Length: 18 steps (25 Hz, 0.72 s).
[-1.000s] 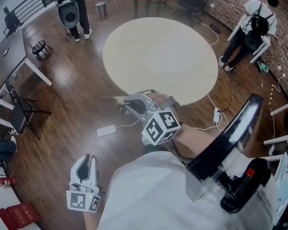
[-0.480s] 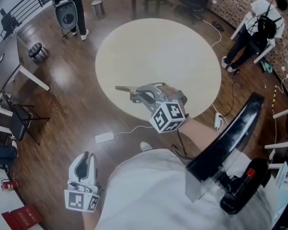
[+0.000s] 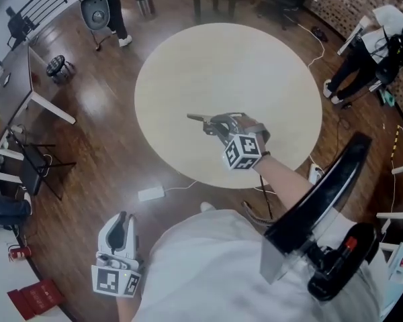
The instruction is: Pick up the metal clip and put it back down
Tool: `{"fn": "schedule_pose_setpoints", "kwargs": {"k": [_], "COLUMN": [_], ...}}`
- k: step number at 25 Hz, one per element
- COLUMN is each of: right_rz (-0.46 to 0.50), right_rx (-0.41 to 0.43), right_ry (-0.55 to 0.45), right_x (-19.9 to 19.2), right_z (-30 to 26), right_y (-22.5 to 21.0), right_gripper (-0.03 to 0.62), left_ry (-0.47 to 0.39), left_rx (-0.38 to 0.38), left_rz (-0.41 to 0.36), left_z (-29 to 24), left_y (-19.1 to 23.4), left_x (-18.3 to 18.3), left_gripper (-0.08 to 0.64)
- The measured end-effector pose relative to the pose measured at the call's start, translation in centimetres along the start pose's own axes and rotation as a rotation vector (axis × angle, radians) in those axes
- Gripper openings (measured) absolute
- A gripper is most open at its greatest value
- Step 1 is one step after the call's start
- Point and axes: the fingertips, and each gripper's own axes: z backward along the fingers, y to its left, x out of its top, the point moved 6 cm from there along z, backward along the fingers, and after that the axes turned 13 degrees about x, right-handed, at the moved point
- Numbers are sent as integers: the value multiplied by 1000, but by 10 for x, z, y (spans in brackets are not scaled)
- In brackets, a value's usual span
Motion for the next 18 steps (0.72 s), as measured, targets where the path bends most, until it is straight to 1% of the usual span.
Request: {"fn": "schedule_pose_setpoints", "kwargs": {"k": [6, 10, 15, 18], "right_rz": [11, 3, -8, -33], "right_rx": [13, 11, 22, 34], "right_ry": [65, 107, 125, 125], "right_x": [-46, -69, -84, -94], "right_z": [-51, -79, -95, -95], "right_y": [4, 13, 30, 40], "right_gripper": [6, 6, 6, 9], "left_ry": [35, 54, 72, 86], "left_rx": [1, 5, 13, 10], "left_rz": [-18, -21, -18, -15], "left_z": [-12, -15, -13, -14], "left_y": [-5, -5, -10, -19], "left_x": [6, 7, 8, 6], "left_gripper": [66, 66, 66, 66]}}
